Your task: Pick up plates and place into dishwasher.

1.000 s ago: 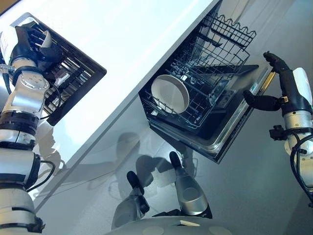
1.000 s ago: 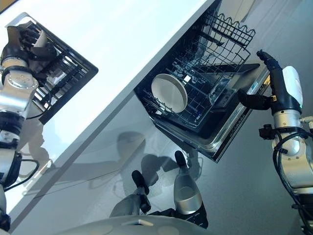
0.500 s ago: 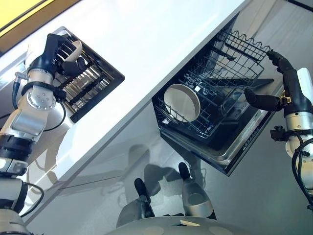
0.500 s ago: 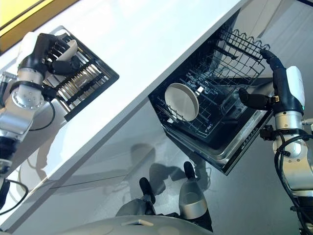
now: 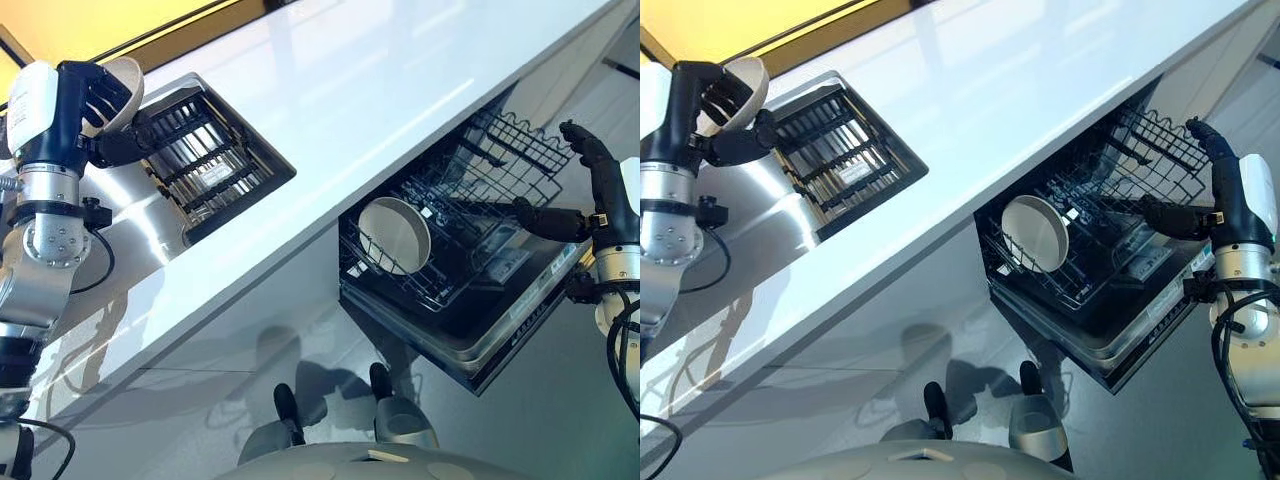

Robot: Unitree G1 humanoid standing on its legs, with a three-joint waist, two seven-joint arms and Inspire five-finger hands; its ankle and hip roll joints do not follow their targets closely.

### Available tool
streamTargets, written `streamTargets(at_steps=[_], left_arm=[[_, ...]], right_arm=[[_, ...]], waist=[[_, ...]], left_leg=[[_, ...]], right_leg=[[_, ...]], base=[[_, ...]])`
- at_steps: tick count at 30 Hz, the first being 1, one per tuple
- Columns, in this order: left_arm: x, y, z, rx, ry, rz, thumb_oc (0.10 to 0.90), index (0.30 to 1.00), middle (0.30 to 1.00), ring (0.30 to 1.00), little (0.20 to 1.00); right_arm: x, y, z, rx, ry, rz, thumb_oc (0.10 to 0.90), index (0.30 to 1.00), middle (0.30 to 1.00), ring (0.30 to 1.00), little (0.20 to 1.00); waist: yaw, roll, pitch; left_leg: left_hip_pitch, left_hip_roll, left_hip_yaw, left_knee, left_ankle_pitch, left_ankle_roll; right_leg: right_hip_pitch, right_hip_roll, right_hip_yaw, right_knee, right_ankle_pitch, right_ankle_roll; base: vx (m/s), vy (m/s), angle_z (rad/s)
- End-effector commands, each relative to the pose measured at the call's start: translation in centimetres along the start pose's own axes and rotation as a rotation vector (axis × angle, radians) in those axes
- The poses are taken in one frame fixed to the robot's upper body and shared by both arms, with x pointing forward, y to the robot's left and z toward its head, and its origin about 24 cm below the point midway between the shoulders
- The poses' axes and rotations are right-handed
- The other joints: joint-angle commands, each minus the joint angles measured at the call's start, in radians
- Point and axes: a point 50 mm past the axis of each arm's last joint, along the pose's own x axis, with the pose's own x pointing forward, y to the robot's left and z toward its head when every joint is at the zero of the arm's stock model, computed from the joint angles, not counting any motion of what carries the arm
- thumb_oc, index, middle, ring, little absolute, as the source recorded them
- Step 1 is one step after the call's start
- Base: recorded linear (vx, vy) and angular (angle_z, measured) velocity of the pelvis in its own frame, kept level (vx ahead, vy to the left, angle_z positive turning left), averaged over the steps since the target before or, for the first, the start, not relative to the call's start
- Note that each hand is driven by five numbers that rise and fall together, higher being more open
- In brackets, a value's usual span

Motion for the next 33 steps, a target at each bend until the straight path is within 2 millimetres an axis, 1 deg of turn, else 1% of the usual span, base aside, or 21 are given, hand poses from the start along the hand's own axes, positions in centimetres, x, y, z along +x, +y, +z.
streamTargets(at_steps=[1,2,8,12,14,16,17,18,19,21,25,27,30,33], left_arm=[[1.5,4.6,3.9,-0.072,-0.248,0.131,0.100,0.300,0.300,0.300,0.200],[1.5,4.7,4.0,-0.079,-0.253,0.130,0.100,0.300,0.300,0.300,0.200],[1.6,5.3,6.6,-0.294,-0.384,0.065,0.100,0.300,0.300,0.300,0.200],[1.8,4.7,8.7,-0.476,-0.464,-0.083,0.100,0.300,0.300,0.300,0.200],[1.7,3.9,9.9,-0.552,-0.513,-0.192,0.100,0.300,0.300,0.300,0.200],[1.7,3.1,10.7,-0.593,-0.539,-0.281,0.100,0.300,0.300,0.300,0.200],[1.7,2.5,11.3,-0.623,-0.551,-0.339,0.100,0.300,0.300,0.300,0.200],[1.7,1.6,11.9,-0.661,-0.567,-0.433,0.100,0.300,0.300,0.300,0.200],[1.7,1.4,12.1,-0.667,-0.570,-0.451,0.100,0.300,0.300,0.300,0.200],[1.7,0.0,13.2,-0.717,-0.581,-0.583,0.100,0.300,0.300,0.300,0.200],[2.1,-2.2,15.1,-0.794,-0.579,-0.754,0.100,0.300,0.300,0.300,0.200],[2.3,-3.3,16.3,-0.844,-0.586,-0.854,0.100,0.300,0.300,0.300,0.200],[2.5,-3.9,17.0,-0.885,-0.589,-0.933,0.100,0.300,0.300,0.300,0.200],[2.2,-4.7,17.9,-0.922,-0.608,-1.035,0.100,0.300,0.300,0.300,0.200]], right_arm=[[1.5,-2.9,3.8,0.009,-0.195,-0.116,0.800,0.900,0.900,0.900,0.900],[1.5,-2.9,3.9,0.010,-0.195,-0.116,0.800,0.900,0.900,0.900,0.900],[1.9,-3.1,4.3,0.025,-0.212,-0.097,0.800,0.900,0.900,0.900,0.900],[2.2,-2.9,4.9,0.062,-0.238,-0.070,0.800,0.900,0.900,0.900,0.900],[2.4,-2.8,5.3,0.059,-0.255,-0.064,0.800,0.900,0.900,0.900,0.900],[2.6,-2.7,5.6,0.054,-0.268,-0.056,0.800,0.900,0.900,0.900,0.900],[2.7,-2.7,5.8,0.045,-0.275,-0.055,0.800,0.900,0.900,0.900,0.900],[2.9,-2.8,6.0,0.035,-0.280,-0.056,0.800,0.900,0.900,0.900,0.900],[3.0,-2.8,6.1,0.034,-0.280,-0.055,0.800,0.900,0.900,0.900,0.900],[3.3,-2.9,6.2,0.017,-0.287,-0.053,0.800,0.900,0.900,0.900,0.900],[4.0,-3.2,6.7,-0.045,-0.307,-0.041,0.800,0.900,0.900,0.900,0.900],[4.4,-3.6,7.1,-0.072,-0.323,-0.038,0.800,0.900,0.900,0.900,0.900],[4.7,-3.9,7.3,-0.090,-0.343,-0.030,0.800,0.900,0.900,0.900,0.900],[4.8,-4.1,7.7,-0.099,-0.364,0.009,0.800,0.900,0.900,0.900,0.900]], waist=[[-0.005,-0.014,-0.158],[-0.004,-0.014,-0.158],[-0.005,-0.011,-0.164],[-0.008,-0.009,-0.166],[-0.011,-0.009,-0.166],[-0.017,-0.007,-0.166],[-0.021,-0.005,-0.167],[-0.027,-0.004,-0.167],[-0.029,-0.003,-0.167],[-0.045,-0.001,-0.169],[-0.072,0.004,-0.168],[-0.094,0.007,-0.171],[-0.111,0.007,-0.173],[-0.134,0.010,-0.176]], left_leg=[[0.067,-0.006,-0.013,0.007,-0.083,-0.019],[0.067,-0.006,-0.014,0.007,-0.083,-0.019],[0.072,-0.002,-0.015,0.007,-0.084,-0.019],[0.074,-0.001,-0.014,0.007,-0.086,-0.019],[0.077,0.001,-0.013,0.007,-0.087,-0.019],[0.078,0.003,-0.011,0.007,-0.087,-0.019],[0.079,0.004,-0.007,0.007,-0.087,-0.019],[0.081,0.005,-0.001,0.007,-0.088,-0.018],[0.082,0.006,0.001,0.007,-0.089,-0.019],[0.086,0.011,0.012,0.007,-0.089,-0.021],[0.092,0.017,0.037,0.007,-0.092,-0.023],[0.096,0.022,0.054,0.007,-0.094,-0.026],[0.100,0.028,0.071,0.007,-0.095,-0.029],[0.101,0.034,0.089,0.007,-0.097,-0.032]], right_leg=[[0.061,0.009,-0.033,0.013,-0.052,0.044],[0.061,0.009,-0.033,0.013,-0.052,0.044],[0.063,0.007,-0.033,0.015,-0.051,0.046],[0.064,0.007,-0.032,0.016,-0.052,0.048],[0.064,0.008,-0.026,0.018,-0.052,0.048],[0.063,0.009,-0.022,0.020,-0.053,0.048],[0.063,0.008,-0.018,0.019,-0.052,0.049],[0.062,0.008,-0.014,0.017,-0.050,0.050],[0.062,0.008,-0.013,0.017,-0.049,0.051],[0.059,0.008,-0.004,0.016,-0.045,0.054],[0.048,0.010,0.021,0.014,-0.036,0.059],[0.041,0.012,0.038,0.012,-0.031,0.062],[0.035,0.013,0.054,0.010,-0.026,0.065],[0.024,0.015,0.074,0.009,-0.021,0.068]], base=[[-0.03,0.014,0.14],[-0.03,0.014,0.07],[-0.01,0.009,-0.02],[-0.02,0.013,-0.04],[0.00,0.000,0.00],[0.00,0.000,0.00],[-0.01,0.022,-0.05],[-0.01,0.017,-0.09],[-0.01,0.014,-0.14],[-0.01,0.008,-0.14],[-0.01,0.024,-0.18],[0.00,0.035,-0.28],[0.00,0.020,-0.22],[-0.01,0.027,-0.25]])
